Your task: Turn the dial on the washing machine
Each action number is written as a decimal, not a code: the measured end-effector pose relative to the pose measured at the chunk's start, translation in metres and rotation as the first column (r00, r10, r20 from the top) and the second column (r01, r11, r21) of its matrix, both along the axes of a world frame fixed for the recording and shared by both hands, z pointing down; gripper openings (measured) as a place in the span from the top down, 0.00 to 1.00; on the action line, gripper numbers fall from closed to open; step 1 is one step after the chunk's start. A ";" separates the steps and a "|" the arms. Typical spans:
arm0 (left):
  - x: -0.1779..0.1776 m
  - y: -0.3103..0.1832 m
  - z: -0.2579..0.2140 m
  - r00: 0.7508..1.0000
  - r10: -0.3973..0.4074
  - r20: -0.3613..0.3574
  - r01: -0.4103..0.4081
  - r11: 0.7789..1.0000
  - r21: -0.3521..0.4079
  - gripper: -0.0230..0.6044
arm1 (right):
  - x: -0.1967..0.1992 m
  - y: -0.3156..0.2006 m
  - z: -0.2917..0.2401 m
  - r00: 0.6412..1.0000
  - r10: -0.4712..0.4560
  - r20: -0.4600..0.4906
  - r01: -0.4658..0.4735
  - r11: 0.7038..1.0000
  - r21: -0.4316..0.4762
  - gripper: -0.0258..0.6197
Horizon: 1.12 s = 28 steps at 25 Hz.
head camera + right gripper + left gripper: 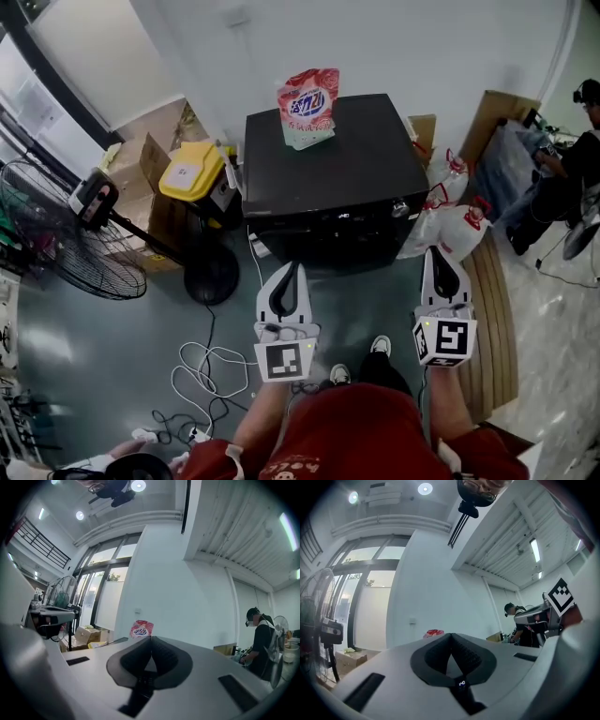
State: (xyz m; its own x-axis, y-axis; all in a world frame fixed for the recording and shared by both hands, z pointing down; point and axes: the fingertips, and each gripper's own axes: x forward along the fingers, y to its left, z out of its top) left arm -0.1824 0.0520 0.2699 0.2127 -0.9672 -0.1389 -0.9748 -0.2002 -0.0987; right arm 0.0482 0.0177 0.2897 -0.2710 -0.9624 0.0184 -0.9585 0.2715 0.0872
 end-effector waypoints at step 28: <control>0.103 -0.117 0.085 0.994 -0.109 -0.020 0.109 0.994 -0.017 0.95 | 0.061 -0.148 0.098 0.985 -0.174 -0.016 0.172 0.982 -0.084 0.94</control>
State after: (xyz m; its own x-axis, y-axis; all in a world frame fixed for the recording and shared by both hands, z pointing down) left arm -0.0793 -0.0651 0.3553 0.1031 -0.9866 -0.1268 -0.9927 -0.0940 -0.0757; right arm 0.1093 -0.1307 0.3877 -0.4314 -0.8961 0.1039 -0.8945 0.4399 0.0794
